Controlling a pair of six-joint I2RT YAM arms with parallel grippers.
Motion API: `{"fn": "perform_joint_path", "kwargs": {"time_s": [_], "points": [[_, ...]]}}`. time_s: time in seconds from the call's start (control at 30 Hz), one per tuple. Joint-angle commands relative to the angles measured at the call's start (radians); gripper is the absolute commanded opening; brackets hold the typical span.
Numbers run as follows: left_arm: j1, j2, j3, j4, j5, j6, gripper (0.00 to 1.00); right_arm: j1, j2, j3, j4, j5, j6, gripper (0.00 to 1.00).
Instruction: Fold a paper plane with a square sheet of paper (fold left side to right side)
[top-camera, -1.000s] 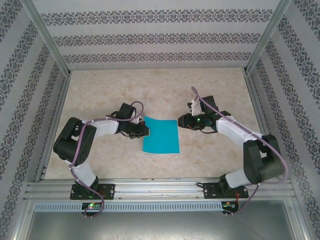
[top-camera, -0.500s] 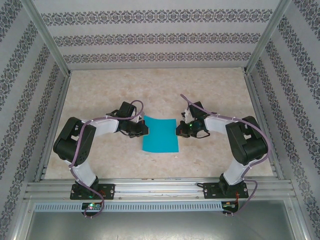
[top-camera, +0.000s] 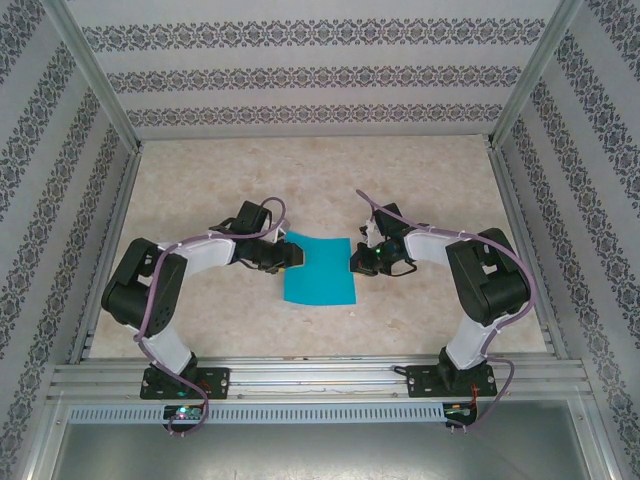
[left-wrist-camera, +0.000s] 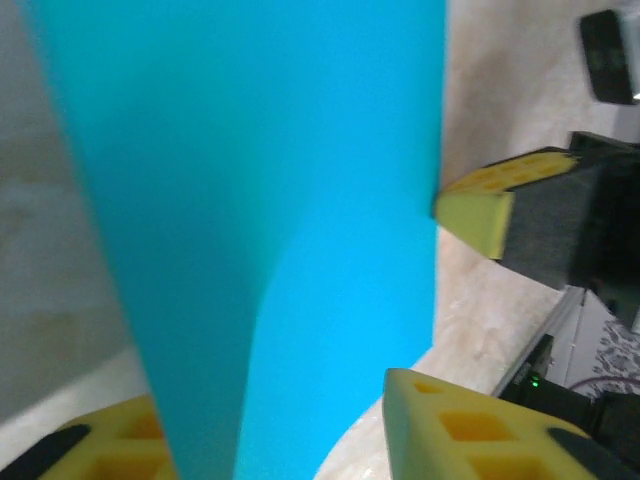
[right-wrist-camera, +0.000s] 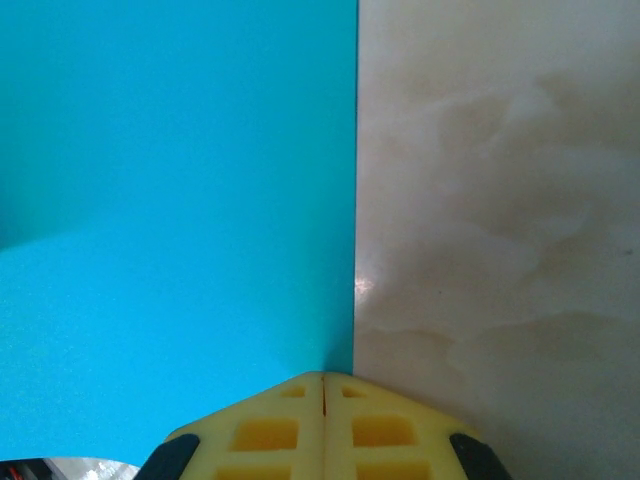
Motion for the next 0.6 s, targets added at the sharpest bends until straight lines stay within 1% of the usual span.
{"fn": "perform_joint_path", "kwargs": {"time_s": [0.0,0.2,0.3,0.4,0.57], "points": [[-0.006,-0.037,0.028,0.048,0.059,-0.029,0.47,0.013,0.039,0.003,-0.049,0.074,-0.017,0.0],[-0.036,-0.012,0.05,0.1,0.092,-0.063,0.59,0.018,0.047,0.004,-0.047,0.081,-0.019,0.0],[-0.056,0.015,0.061,0.152,0.107,-0.093,0.61,0.019,0.049,0.004,-0.042,0.083,-0.016,0.0],[-0.076,0.049,0.081,0.18,0.108,-0.11,0.65,0.021,0.048,0.004,-0.036,0.08,-0.014,0.0],[-0.103,0.106,0.111,0.195,0.103,-0.118,0.65,0.024,0.046,0.0,-0.021,0.07,-0.009,0.0]]}}
